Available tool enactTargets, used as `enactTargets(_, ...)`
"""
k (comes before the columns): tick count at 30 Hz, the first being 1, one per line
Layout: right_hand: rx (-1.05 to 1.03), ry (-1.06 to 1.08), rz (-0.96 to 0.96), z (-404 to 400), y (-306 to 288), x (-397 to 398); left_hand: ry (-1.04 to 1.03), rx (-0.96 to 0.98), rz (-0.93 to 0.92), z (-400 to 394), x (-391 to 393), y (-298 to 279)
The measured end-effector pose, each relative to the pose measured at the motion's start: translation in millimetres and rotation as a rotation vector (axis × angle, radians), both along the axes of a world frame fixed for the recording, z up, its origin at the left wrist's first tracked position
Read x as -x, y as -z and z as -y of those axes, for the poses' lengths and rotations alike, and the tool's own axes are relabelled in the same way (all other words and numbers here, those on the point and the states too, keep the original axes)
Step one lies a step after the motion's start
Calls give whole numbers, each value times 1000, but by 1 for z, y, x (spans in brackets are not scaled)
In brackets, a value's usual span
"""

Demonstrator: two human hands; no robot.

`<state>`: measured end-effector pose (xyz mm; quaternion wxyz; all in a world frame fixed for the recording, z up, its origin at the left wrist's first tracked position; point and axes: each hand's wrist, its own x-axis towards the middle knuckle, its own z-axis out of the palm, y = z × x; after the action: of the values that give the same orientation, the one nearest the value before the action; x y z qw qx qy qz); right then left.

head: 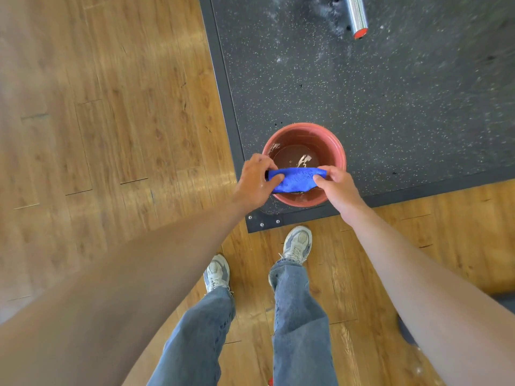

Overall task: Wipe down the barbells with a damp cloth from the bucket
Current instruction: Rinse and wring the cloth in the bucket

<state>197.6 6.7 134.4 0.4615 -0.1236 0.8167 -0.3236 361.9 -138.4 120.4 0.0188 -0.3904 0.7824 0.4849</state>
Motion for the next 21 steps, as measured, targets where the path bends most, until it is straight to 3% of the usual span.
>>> enactTargets(4, 45, 96, 19, 13, 7, -9, -176, -240, 122, -1, 9, 6)
enactTargets(10, 27, 125, 64, 43, 41, -27, -465, -286, 160, 10, 7, 37)
enactTargets(16, 34, 261, 265, 74, 89, -40, -713, -551, 67, 32, -5, 84)
enactTargets(21, -7, 217, 171, 91, 132, -45, -715, -420, 121, 50, -13, 119)
